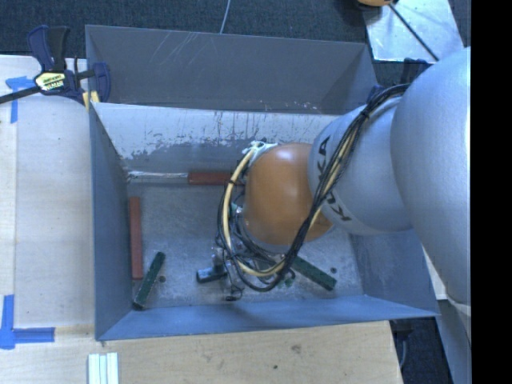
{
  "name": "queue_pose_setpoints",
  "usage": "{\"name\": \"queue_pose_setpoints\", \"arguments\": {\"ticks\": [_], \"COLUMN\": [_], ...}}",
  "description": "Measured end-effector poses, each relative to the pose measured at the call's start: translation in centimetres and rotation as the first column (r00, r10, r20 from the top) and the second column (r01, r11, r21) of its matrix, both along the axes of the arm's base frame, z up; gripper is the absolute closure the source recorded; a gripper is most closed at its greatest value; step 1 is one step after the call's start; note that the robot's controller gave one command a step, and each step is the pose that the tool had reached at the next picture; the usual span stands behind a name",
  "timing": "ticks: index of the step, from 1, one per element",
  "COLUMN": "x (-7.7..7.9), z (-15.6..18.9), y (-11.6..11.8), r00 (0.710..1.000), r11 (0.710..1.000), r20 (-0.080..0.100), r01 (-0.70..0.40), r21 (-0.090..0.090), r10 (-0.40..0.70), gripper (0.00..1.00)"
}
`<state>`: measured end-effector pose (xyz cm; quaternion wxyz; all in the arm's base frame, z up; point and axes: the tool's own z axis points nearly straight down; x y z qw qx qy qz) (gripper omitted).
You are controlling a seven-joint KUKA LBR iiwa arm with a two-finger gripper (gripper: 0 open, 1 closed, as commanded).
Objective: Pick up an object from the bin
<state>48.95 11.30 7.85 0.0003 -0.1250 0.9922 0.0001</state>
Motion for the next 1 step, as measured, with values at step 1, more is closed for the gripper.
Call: {"name": "queue_pose_setpoints", "arguments": {"ticks": [1], "x": [-0.42], "z": [14.72], "y": [1.24], "r00": [1.000], "r11": [1.000], "r20": [0.003], "r01": [-0.023], "r21": [0.000], "r10": [0.023], "gripper": [1.00]}}
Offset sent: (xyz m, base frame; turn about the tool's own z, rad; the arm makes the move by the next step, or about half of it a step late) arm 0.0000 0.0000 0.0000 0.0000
